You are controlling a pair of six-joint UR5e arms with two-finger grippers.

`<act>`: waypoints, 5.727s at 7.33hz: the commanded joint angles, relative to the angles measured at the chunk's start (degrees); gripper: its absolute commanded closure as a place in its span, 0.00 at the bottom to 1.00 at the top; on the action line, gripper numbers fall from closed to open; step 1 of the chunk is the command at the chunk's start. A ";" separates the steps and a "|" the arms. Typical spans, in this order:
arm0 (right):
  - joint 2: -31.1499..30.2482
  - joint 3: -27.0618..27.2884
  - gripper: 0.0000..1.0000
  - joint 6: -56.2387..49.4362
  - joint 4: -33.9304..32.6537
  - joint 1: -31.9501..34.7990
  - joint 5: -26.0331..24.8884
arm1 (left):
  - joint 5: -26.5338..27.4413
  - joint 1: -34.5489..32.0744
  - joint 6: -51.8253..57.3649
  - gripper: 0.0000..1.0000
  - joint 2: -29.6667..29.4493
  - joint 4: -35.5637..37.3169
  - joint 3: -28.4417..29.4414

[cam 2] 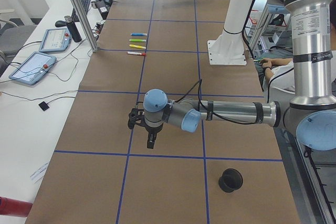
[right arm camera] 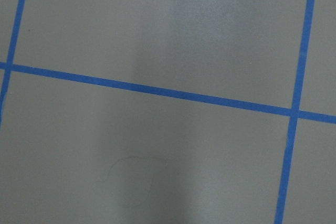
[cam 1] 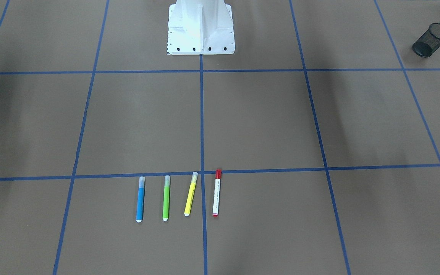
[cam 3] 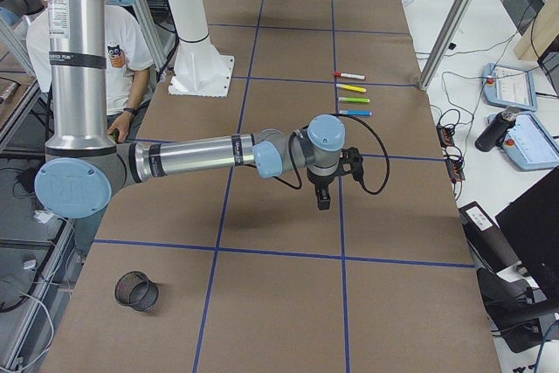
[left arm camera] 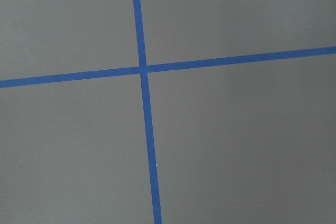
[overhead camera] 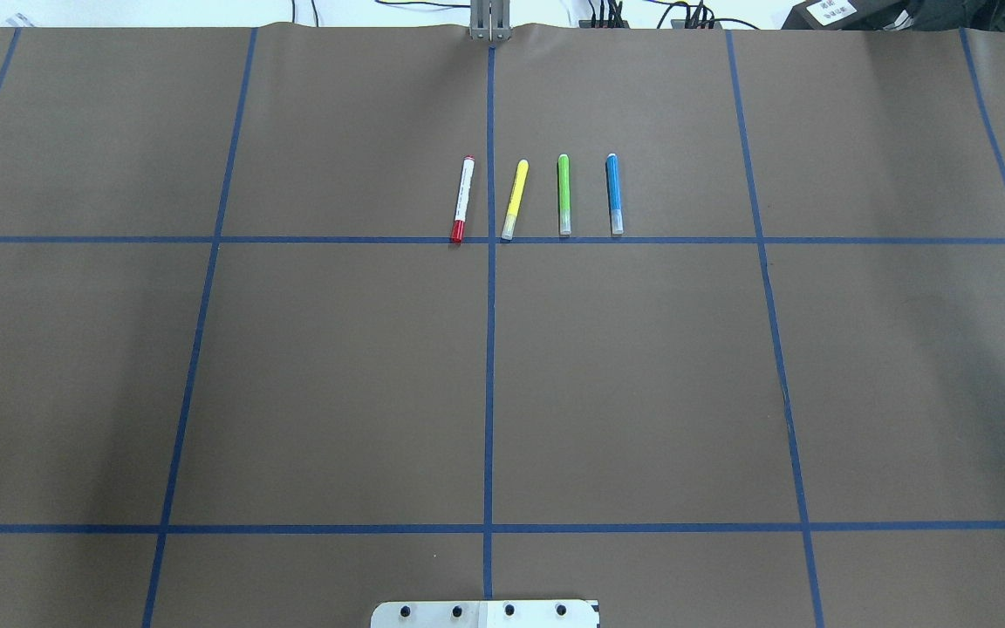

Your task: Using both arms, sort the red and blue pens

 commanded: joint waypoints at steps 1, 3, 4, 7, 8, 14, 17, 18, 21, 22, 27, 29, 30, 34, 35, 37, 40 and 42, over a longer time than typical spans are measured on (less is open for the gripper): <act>-0.09 -0.51 0.00 0.09 0.06 0.00 -0.26 | -0.63 0.09 -0.09 0.00 -0.25 -0.15 -0.16; 0.00 -0.95 0.00 0.09 0.06 -0.26 -0.70 | -0.63 2.27 -0.26 0.00 -5.22 0.37 -0.16; 0.00 -0.78 0.00 0.17 0.06 -0.26 -0.53 | -0.89 5.85 -2.96 0.00 -9.09 0.64 0.27; -0.35 -0.25 0.00 0.17 0.06 -0.26 -0.26 | 1.73 17.81 -12.17 0.01 -21.39 3.26 1.16; -0.35 -0.25 0.00 0.17 0.06 -0.26 -0.26 | 5.14 22.63 -18.57 0.01 -25.69 5.89 1.33; -0.35 -0.16 0.00 0.26 0.32 -0.44 -0.09 | 13.70 36.03 -27.51 0.13 -57.36 7.88 28.11; -0.35 -0.16 0.00 0.26 0.32 -0.61 -0.08 | 14.74 38.32 -29.79 0.22 -65.11 4.35 38.33; -0.44 -0.25 0.00 0.26 0.32 -0.70 -0.08 | 16.58 39.02 -29.97 0.26 -65.81 2.59 39.90; -0.44 -0.34 0.00 0.26 0.32 -0.97 -0.08 | 18.43 40.95 -33.02 0.29 -67.22 -2.14 43.94; -0.44 -0.34 0.00 0.26 0.32 -1.14 -0.08 | 19.40 41.39 -33.13 0.31 -67.22 -2.78 44.31; -0.35 -0.69 0.00 0.26 0.23 -2.20 -0.35 | 19.41 41.57 -33.13 0.43 -68.28 -2.79 45.54; -0.35 -0.78 0.00 1.40 0.32 -2.64 -0.44 | 19.41 41.84 -33.13 0.60 -68.28 -2.79 45.54; -0.35 -0.78 0.00 1.41 0.32 -2.72 -0.44 | 19.41 41.84 -33.13 0.81 -68.28 -2.79 45.54; -0.35 -0.78 0.00 1.41 0.32 -2.73 -0.52 | 18.89 41.31 -37.69 1.00 -67.93 -1.57 42.93; -0.35 -0.69 0.00 1.41 0.32 -2.73 -0.52 | 18.62 39.74 -37.70 1.00 -67.23 2.01 40.03; -0.35 -0.60 0.00 1.93 0.32 -2.73 -0.52 | 12.34 35.62 -37.62 1.00 -57.61 3.89 30.04; -0.35 -0.78 0.00 1.93 0.32 -3.07 -0.61 | 11.33 28.25 -36.83 1.00 -43.79 3.80 21.29; -0.35 -0.69 0.00 2.11 0.32 -3.25 -0.52 | 11.76 20.86 -30.02 1.00 -40.08 4.68 22.95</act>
